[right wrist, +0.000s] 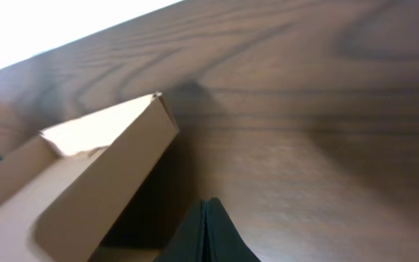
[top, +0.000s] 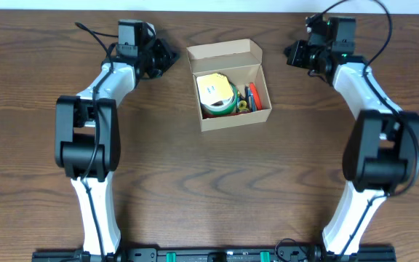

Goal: Pack container

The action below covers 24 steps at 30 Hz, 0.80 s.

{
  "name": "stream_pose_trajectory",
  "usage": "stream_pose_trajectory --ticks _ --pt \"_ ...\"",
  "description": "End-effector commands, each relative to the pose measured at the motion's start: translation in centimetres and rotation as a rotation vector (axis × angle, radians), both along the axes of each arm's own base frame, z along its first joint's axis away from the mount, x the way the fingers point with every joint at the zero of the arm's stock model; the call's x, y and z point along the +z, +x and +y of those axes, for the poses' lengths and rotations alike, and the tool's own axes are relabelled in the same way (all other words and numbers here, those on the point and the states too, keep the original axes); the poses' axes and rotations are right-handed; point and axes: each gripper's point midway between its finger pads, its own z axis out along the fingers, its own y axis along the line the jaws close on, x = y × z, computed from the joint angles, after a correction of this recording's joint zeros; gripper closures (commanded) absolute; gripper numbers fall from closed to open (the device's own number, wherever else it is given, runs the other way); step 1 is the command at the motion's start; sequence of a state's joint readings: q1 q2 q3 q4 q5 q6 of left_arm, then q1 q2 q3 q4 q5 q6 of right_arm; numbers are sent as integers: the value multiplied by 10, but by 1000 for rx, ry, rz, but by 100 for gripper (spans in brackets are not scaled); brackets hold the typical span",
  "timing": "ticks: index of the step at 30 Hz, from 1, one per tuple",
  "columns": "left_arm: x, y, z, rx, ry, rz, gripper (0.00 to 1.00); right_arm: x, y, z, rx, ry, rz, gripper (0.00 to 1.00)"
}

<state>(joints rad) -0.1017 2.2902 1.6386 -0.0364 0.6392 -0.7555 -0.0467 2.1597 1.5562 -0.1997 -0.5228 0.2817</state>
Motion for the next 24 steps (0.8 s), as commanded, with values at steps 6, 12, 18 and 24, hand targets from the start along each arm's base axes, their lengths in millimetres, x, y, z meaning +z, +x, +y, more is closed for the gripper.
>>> stream_pose_trajectory --ticks 6,12,18,24 --pt "-5 9 -25 -84 -112 68 95 -29 4 61 135 295 106 99" --pt "-3 0 -40 -133 -143 81 95 -28 8 93 192 300 98 99" --pt "2 -6 -51 -177 -176 85 95 -17 9 101 224 325 85 98" --pt "18 -2 -42 -207 -232 38 95 -4 8 94 271 388 59 98"
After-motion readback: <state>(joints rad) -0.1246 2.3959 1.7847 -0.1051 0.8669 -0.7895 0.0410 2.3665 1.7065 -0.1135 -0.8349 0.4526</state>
